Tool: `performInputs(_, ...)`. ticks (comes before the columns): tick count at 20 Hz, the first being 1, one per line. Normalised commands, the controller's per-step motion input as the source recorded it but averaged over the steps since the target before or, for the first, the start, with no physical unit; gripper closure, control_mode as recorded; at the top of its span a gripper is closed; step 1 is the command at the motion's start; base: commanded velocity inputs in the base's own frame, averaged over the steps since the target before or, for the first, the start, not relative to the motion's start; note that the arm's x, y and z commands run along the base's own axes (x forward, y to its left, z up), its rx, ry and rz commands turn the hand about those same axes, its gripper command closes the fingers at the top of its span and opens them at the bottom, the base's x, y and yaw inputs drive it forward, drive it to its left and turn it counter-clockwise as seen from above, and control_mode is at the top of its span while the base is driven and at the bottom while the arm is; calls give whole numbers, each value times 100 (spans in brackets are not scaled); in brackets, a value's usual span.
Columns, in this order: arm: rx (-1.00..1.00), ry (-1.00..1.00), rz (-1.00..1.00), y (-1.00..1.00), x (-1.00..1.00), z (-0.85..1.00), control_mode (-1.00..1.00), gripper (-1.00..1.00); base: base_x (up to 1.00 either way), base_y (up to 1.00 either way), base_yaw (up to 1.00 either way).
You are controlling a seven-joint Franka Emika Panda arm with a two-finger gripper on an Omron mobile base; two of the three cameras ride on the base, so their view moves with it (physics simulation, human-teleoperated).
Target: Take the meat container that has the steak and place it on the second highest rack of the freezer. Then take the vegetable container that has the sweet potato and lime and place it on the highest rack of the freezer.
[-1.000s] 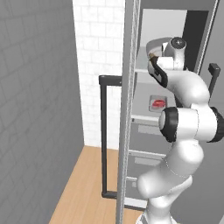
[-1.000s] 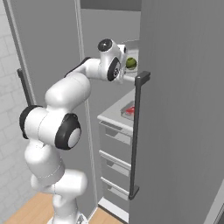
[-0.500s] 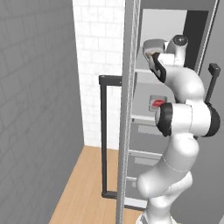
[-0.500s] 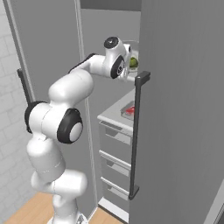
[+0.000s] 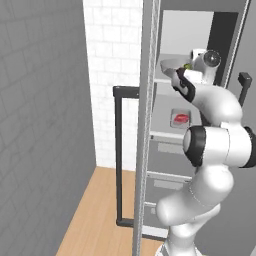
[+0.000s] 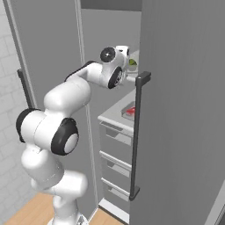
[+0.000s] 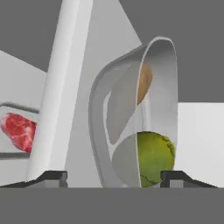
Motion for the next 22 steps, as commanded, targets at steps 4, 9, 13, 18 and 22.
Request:
performInputs(4,-1,-53,1,9,-43,0,-100,-100,0,0,0)
performInputs(9,-2,-39,0,2,-66,44,-100,-100,0,0,0)
performInputs(13,-3,-25,0,-6,-83,95,-100,-100,0,0,0)
performInputs(18,0,-3,0,-3,-100,33,-100,-100,0,0,0)
performInputs(22,0,0,0,0,-100,37,-100,-100,0,0,0)
